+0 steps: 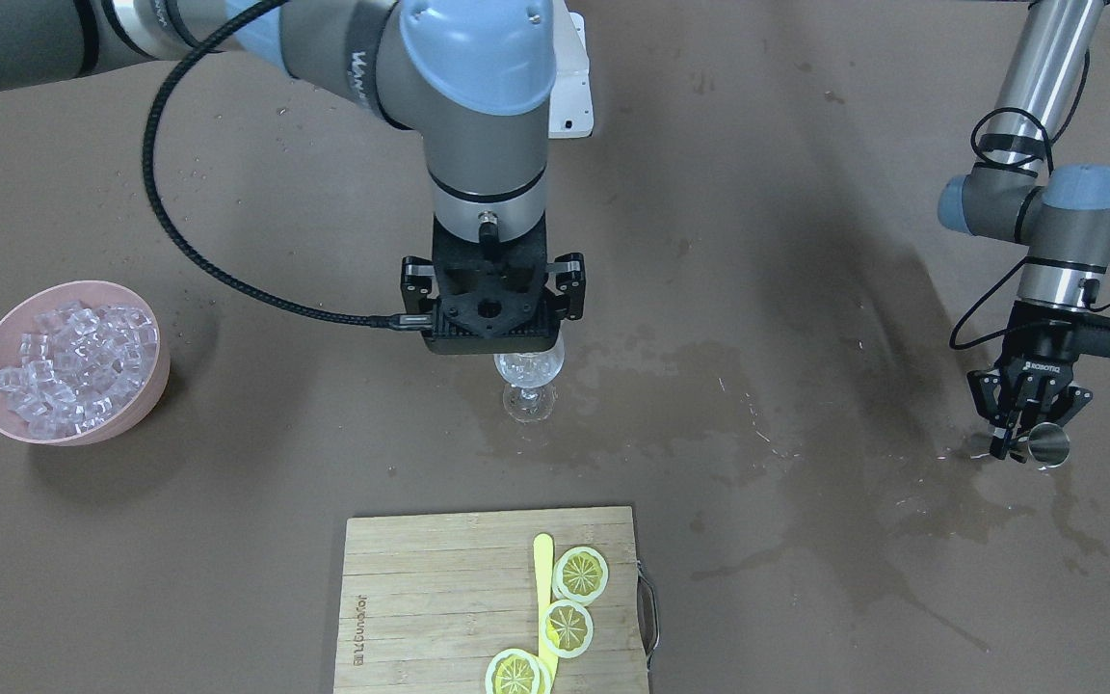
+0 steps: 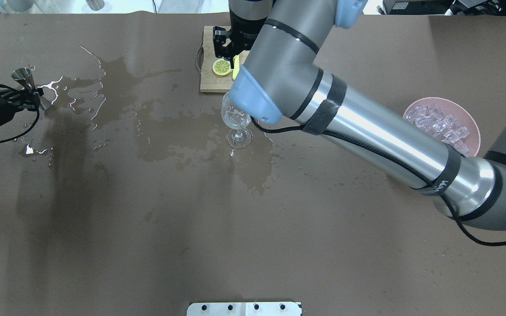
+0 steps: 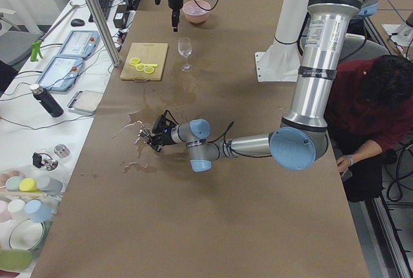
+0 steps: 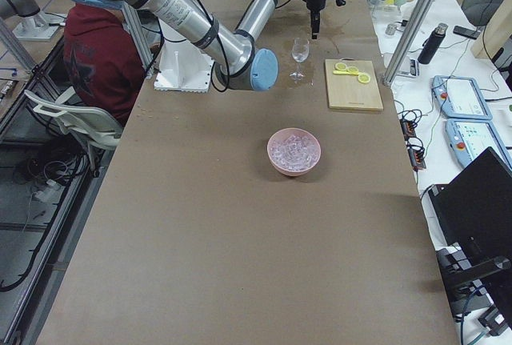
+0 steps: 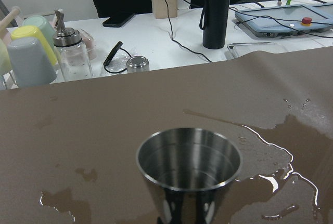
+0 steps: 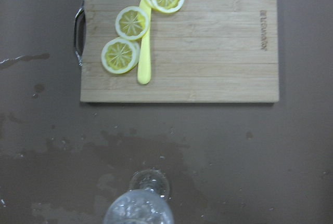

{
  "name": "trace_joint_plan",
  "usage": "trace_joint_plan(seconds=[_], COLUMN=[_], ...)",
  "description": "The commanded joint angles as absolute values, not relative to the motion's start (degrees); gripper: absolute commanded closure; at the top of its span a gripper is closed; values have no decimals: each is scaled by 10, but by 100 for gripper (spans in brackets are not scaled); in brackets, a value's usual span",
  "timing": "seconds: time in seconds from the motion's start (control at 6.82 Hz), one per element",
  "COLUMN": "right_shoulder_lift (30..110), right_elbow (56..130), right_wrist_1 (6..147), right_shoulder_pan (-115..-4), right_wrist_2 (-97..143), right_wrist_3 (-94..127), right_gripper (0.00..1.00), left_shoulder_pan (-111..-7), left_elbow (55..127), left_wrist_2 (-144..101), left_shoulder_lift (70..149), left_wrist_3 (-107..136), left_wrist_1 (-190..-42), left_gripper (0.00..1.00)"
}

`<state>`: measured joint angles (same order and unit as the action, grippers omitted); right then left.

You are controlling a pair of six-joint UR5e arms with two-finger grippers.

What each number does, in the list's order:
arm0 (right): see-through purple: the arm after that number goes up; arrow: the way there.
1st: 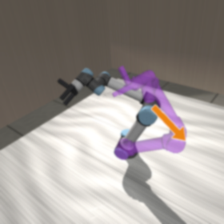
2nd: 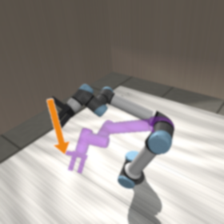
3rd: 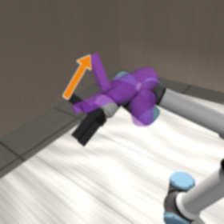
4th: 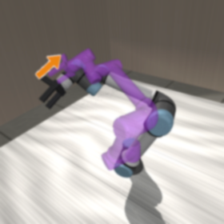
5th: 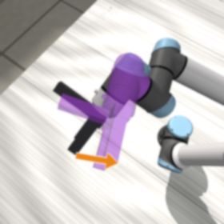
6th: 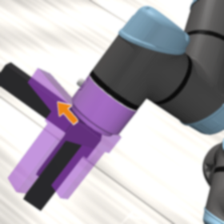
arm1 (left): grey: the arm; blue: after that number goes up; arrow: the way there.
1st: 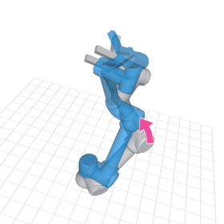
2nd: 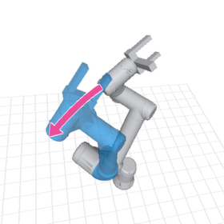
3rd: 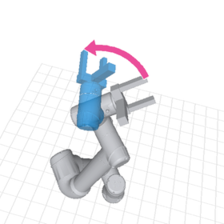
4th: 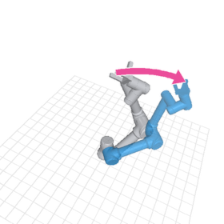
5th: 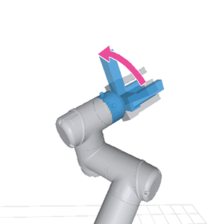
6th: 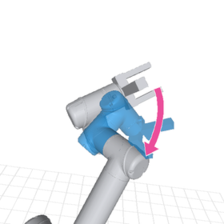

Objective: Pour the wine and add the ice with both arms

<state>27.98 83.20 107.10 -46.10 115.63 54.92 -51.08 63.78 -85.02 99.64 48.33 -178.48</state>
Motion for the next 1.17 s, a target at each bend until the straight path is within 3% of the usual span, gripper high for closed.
trace_joint_plan(seconds=[0.0, 0.15, 0.59, 1.03], right_shoulder_lift=[397, 464, 587, 653], right_elbow=[923, 965, 991, 991], right_wrist_1=[1072, 1073, 1069, 1065], right_shoulder_pan=[-542, -586, -694, -770], right_wrist_2=[1196, 1221, 1256, 1289], right_wrist_3=[468, 401, 227, 203], right_gripper=[0, 0, 0, 0], left_shoulder_pan=[-508, -508, -509, -509], left_elbow=[636, 639, 642, 642], left_wrist_2=[-853, -853, -854, -853], left_shoulder_lift=[998, 998, 998, 1000], left_wrist_3=[484, 483, 482, 482], left_wrist_1=[-1785, -1786, -1786, -1786], left_gripper=[100, 100, 73, 66])
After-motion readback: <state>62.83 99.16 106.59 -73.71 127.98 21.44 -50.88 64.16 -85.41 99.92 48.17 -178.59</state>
